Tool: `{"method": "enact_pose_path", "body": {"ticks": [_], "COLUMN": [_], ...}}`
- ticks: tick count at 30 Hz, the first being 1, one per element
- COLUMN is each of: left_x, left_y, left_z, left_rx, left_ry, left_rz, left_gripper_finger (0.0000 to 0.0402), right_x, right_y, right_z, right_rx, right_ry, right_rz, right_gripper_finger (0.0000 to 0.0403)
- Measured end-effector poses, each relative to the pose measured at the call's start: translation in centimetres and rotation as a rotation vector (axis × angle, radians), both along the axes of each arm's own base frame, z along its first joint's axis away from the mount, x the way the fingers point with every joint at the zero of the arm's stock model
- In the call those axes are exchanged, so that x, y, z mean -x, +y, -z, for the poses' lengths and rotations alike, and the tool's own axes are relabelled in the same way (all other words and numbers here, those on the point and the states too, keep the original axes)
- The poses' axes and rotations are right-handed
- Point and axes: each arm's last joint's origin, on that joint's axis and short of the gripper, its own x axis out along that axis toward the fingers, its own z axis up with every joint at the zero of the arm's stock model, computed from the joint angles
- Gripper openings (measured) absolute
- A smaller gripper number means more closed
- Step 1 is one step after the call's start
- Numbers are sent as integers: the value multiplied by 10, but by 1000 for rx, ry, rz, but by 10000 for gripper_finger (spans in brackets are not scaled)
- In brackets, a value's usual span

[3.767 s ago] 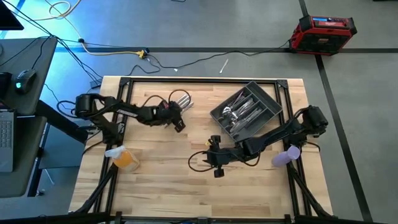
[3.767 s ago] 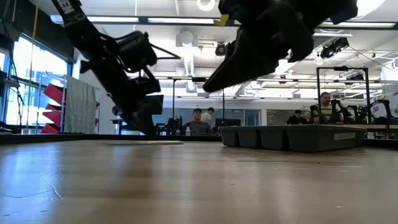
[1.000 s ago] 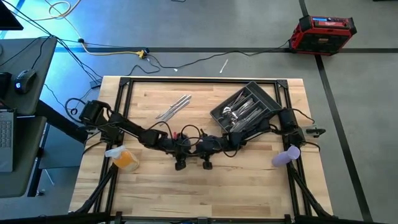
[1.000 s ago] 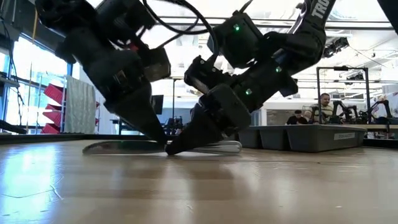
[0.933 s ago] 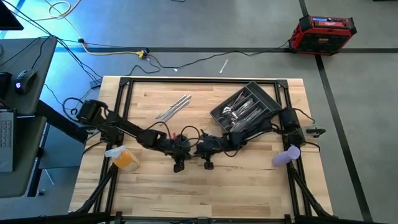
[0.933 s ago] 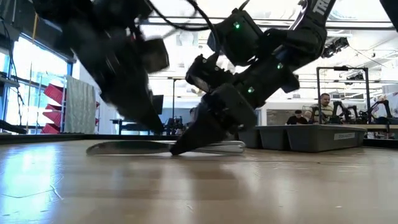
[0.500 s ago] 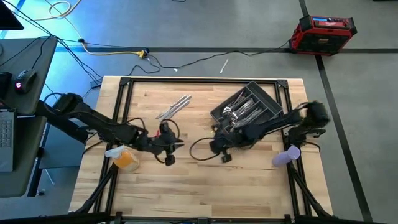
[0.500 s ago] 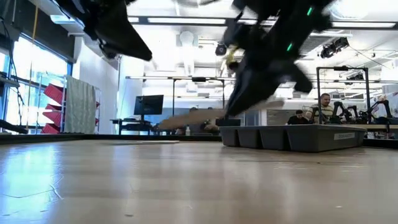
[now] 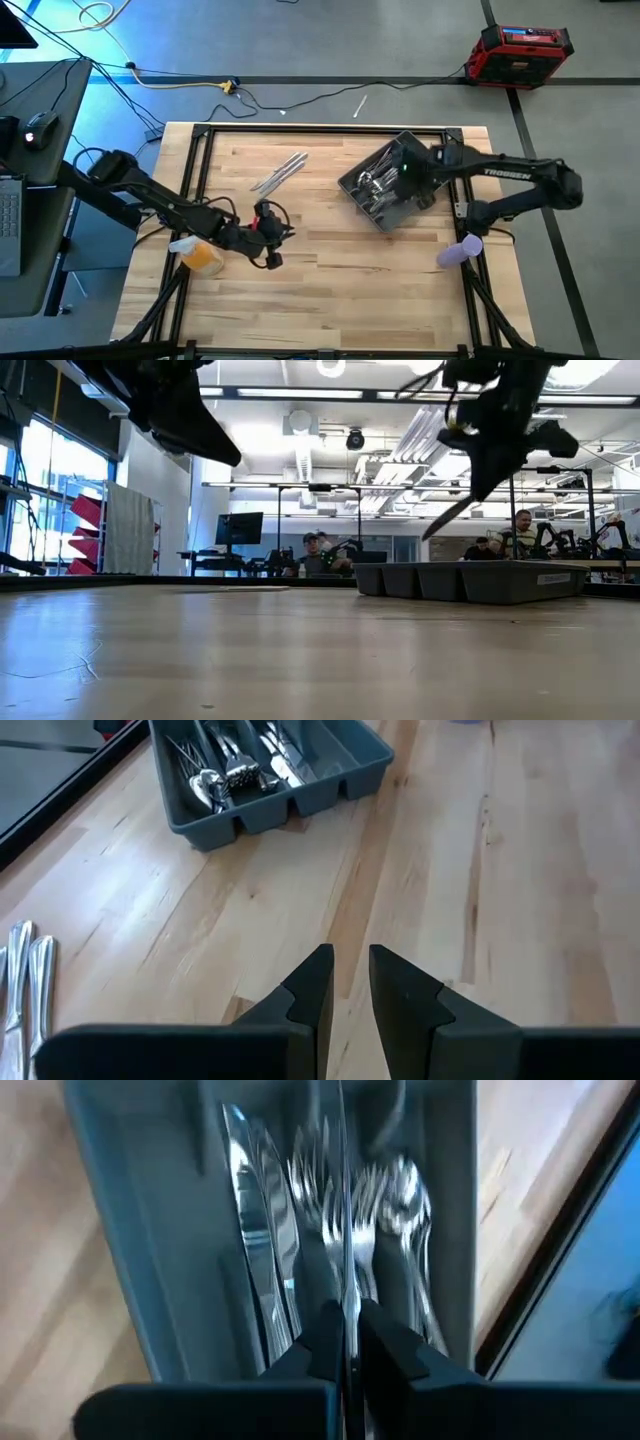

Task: Sort silverware
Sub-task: Put the knife in the silverware tray

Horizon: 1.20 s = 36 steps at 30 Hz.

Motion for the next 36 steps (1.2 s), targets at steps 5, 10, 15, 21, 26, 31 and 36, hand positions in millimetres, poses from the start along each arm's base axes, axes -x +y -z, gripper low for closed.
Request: {"method": "enact_pose_path", "body": {"ticks": [5,10,15,21,26,31,36], "left_x": [-1,0,0,0,0,0,0], "left_y": [2,2,2,2,2,2,2], "left_z": [1,2,2,2,2,2,3], "left_rx": [-6,-10,-9,-10,-10,-10,-7], "left_ry": [3,10,10,11,11,11,17], "left_rz": [-11,-12,-11,-11,-11,-11,-15], "left_gripper_finger": [49,49,49,49,49,49,49], "right_x": [1,-7,-18,-26,-26,-24,-18], "right_y": [-18,-23,-28,-35,-36,-37,-34], "right_z": [11,27,47,65,69,64,52], "right_rx": [-52,-154,-177,-118,-89,-31,101], "right_ry": [74,132,223,323,363,363,380], "right_rz": [-11,-37,-78,-20,13,30,52], "right_gripper_finger": [1,1,1,10,44,90,117]}}
